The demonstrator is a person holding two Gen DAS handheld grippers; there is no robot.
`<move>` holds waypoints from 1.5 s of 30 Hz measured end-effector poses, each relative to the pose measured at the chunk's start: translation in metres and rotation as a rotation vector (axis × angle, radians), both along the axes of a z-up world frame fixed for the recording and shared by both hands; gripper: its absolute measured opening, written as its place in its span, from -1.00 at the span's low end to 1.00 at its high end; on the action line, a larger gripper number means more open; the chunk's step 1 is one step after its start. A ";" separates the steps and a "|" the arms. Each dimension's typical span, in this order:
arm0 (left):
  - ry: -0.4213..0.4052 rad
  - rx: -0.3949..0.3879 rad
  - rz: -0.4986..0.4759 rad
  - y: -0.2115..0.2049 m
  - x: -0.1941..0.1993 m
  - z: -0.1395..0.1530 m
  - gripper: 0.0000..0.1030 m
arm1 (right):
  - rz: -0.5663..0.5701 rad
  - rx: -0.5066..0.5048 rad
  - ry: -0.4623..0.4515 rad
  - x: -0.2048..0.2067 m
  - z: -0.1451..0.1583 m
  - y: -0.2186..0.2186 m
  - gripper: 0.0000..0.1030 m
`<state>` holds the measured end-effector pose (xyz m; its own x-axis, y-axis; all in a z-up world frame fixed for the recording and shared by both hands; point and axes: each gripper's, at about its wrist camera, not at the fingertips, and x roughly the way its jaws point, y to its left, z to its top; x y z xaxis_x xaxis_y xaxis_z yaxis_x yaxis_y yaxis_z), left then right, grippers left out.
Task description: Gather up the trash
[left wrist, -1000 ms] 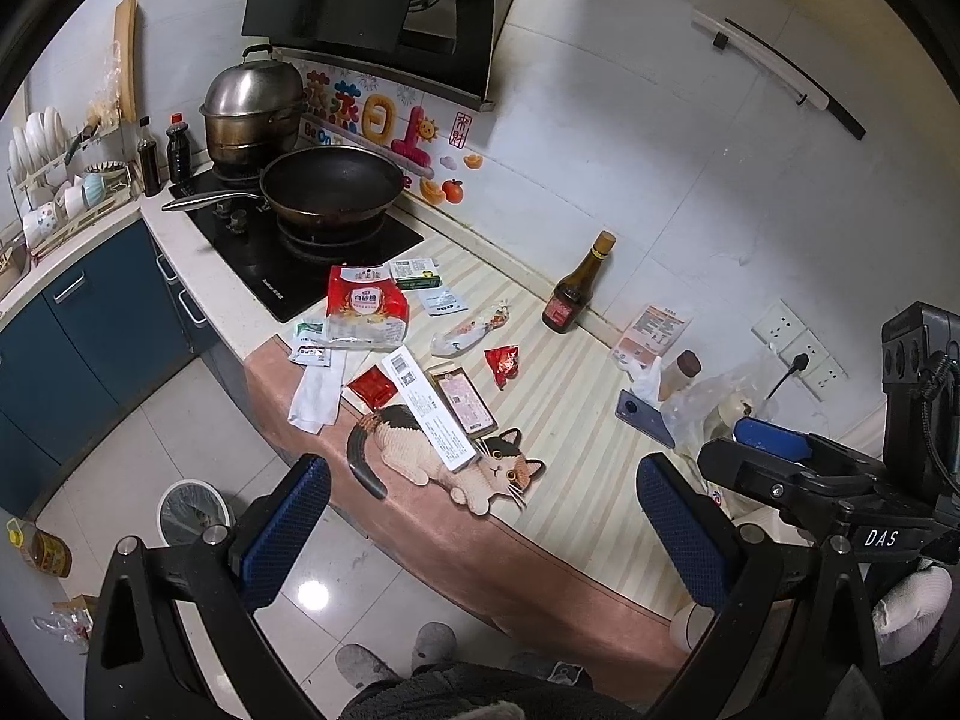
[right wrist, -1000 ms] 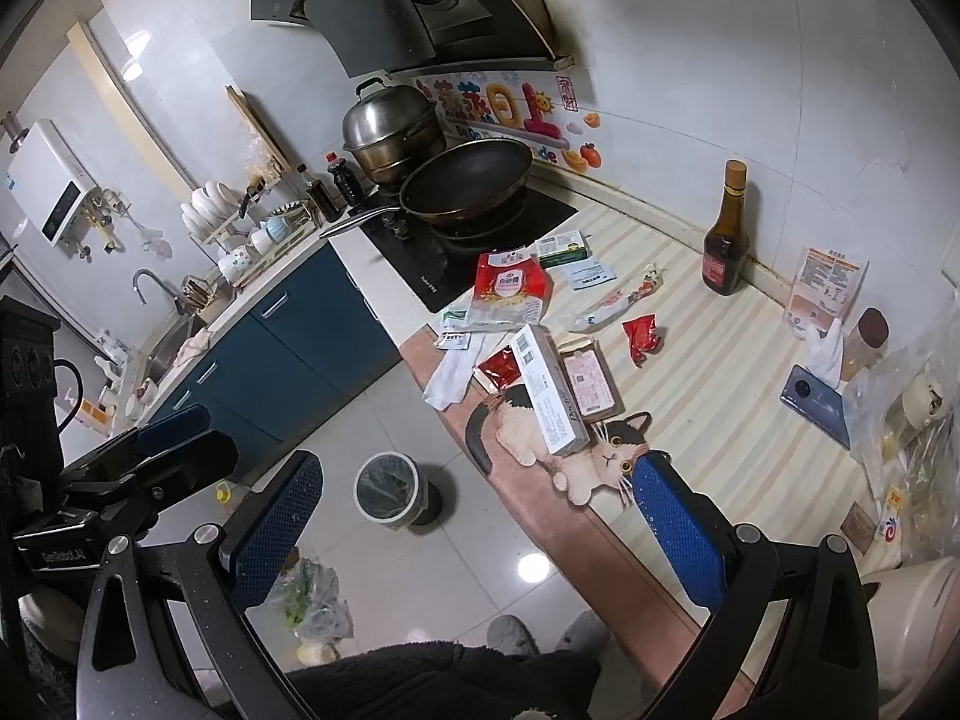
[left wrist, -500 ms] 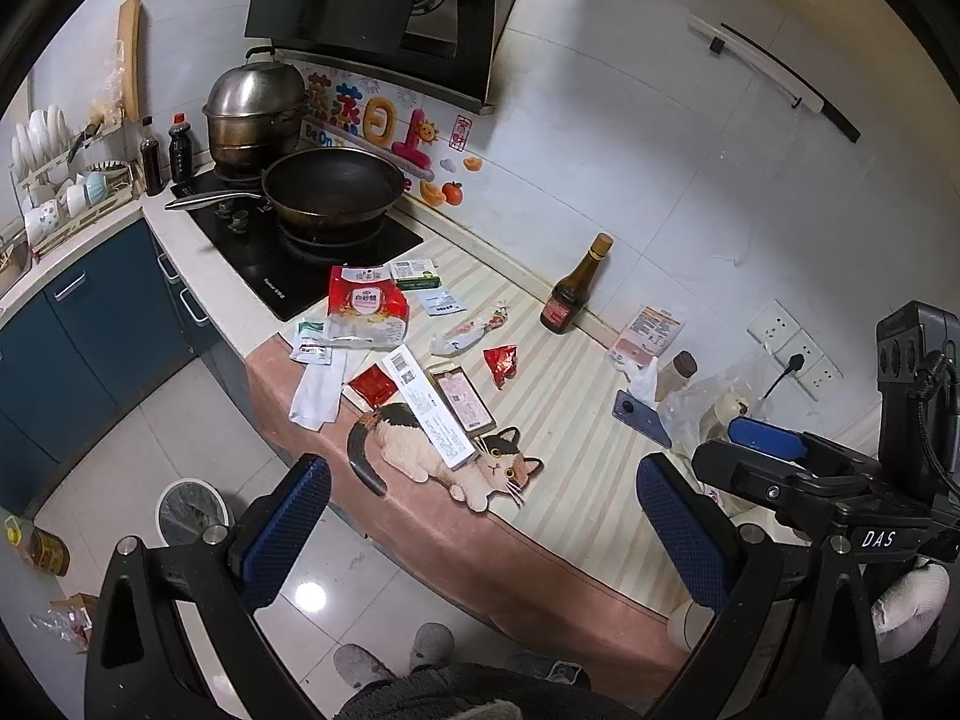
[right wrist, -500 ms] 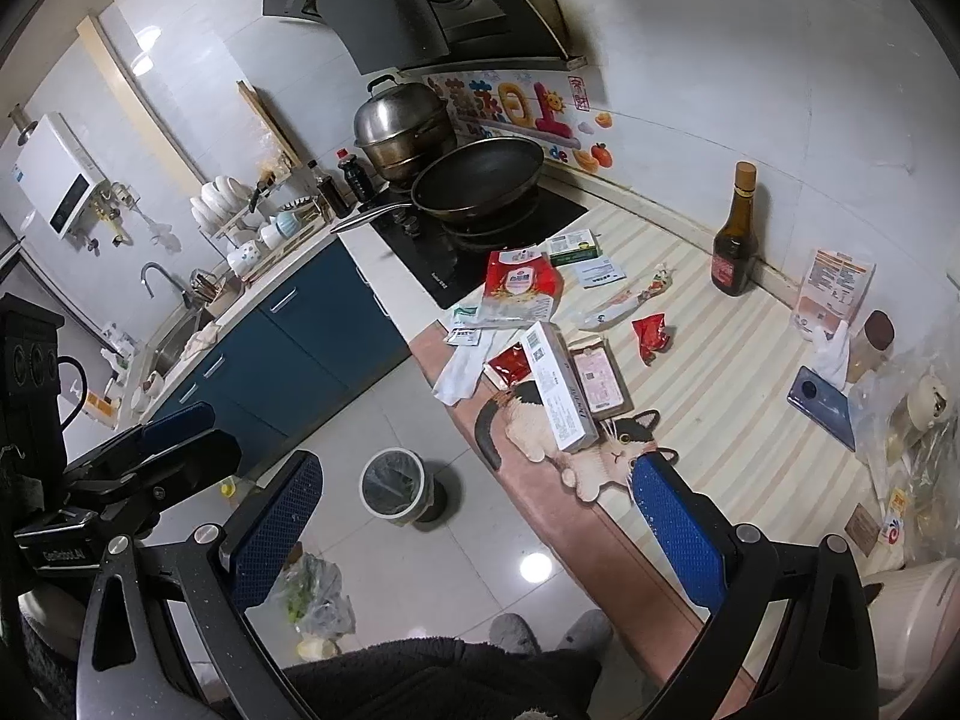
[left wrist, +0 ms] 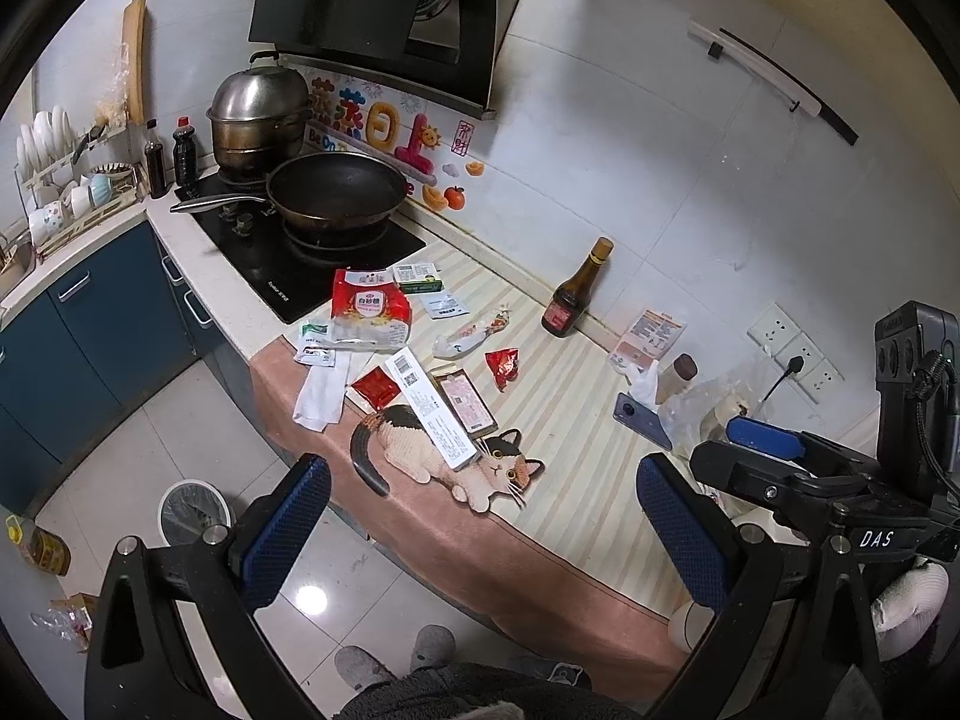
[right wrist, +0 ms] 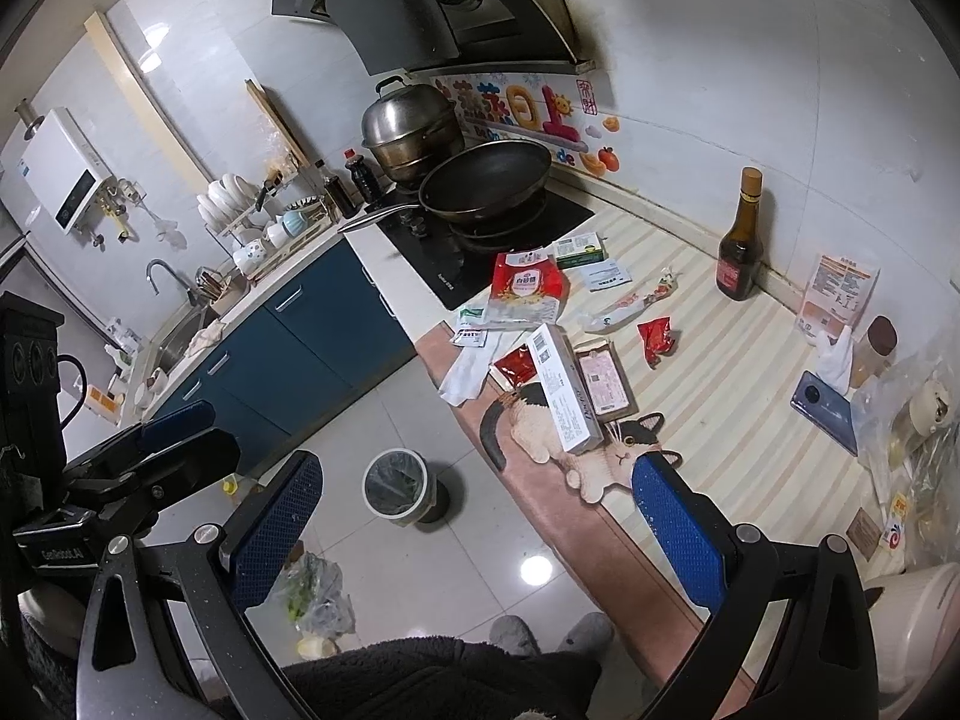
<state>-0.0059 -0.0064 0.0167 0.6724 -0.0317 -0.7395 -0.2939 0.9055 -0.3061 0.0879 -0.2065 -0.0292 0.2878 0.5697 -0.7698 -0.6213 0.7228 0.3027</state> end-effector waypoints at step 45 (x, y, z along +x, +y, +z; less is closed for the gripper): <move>0.274 0.366 0.276 0.127 0.041 -0.131 1.00 | -0.279 -0.222 -0.042 0.060 -0.109 0.075 1.00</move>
